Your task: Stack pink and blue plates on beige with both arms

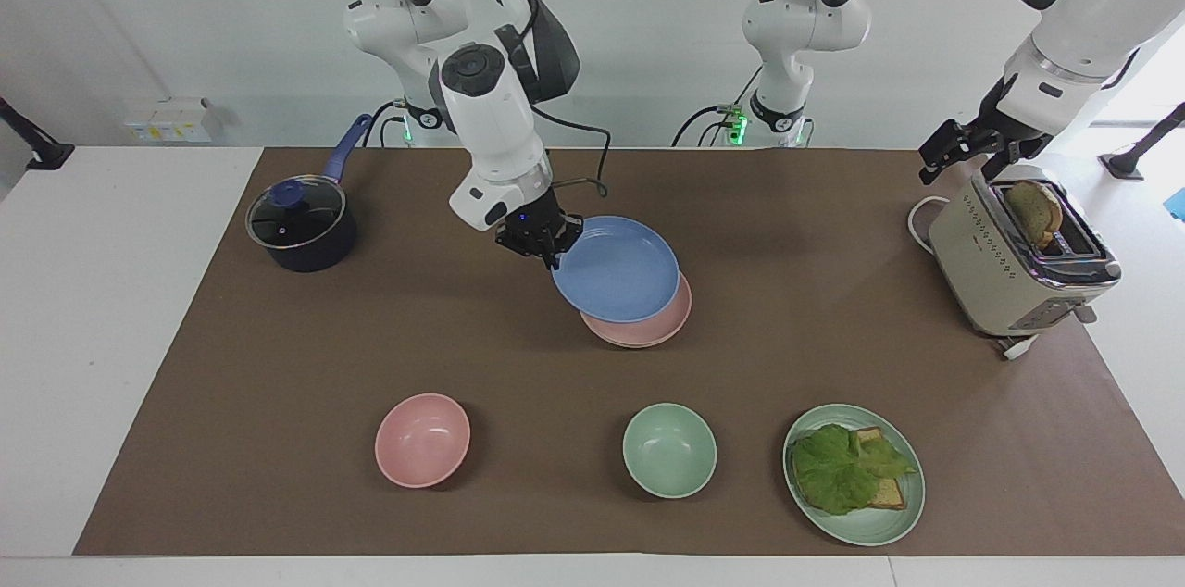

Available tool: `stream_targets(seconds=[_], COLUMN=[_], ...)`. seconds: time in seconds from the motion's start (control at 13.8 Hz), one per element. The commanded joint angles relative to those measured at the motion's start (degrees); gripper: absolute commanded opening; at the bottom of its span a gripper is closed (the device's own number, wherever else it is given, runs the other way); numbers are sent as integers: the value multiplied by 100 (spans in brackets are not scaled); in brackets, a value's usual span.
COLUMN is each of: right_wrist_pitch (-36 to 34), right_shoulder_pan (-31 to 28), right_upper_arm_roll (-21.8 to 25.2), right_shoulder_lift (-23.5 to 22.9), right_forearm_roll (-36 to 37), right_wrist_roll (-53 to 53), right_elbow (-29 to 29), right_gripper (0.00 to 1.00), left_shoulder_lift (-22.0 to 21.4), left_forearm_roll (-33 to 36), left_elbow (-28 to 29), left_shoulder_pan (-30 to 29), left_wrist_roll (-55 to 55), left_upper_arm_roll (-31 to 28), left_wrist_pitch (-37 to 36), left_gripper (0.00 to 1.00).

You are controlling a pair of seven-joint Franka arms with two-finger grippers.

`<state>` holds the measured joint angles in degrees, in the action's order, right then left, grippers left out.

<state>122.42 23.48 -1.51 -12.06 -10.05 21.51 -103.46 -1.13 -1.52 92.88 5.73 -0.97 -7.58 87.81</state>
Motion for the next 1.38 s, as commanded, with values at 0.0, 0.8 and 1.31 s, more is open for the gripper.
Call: stream_targets(seconds=[0.0, 0.8, 1.31], right_wrist_pitch=[282, 1144, 1329], right_shoulder_pan=[43, 280, 342], right_upper_arm_roll=[19, 10, 19], right_shoulder_lift=[-94, -481, -631], right_forearm_roll=[-120, -120, -120], right_wrist_roll=[-51, -358, -552], right_elbow=[-165, -578, -667], right_gripper=[0, 0, 0], left_shoulder_lift=[-133, -133, -133], left_forearm_roll=[99, 99, 99], left_elbow=[116, 116, 116], left_shoulder_pan=[-28, -28, -36], left_wrist_roll=[17, 17, 17], left_upper_arm_roll=[28, 28, 28], left_wrist_pitch=[-1, -1, -1], left_gripper=[100, 100, 100])
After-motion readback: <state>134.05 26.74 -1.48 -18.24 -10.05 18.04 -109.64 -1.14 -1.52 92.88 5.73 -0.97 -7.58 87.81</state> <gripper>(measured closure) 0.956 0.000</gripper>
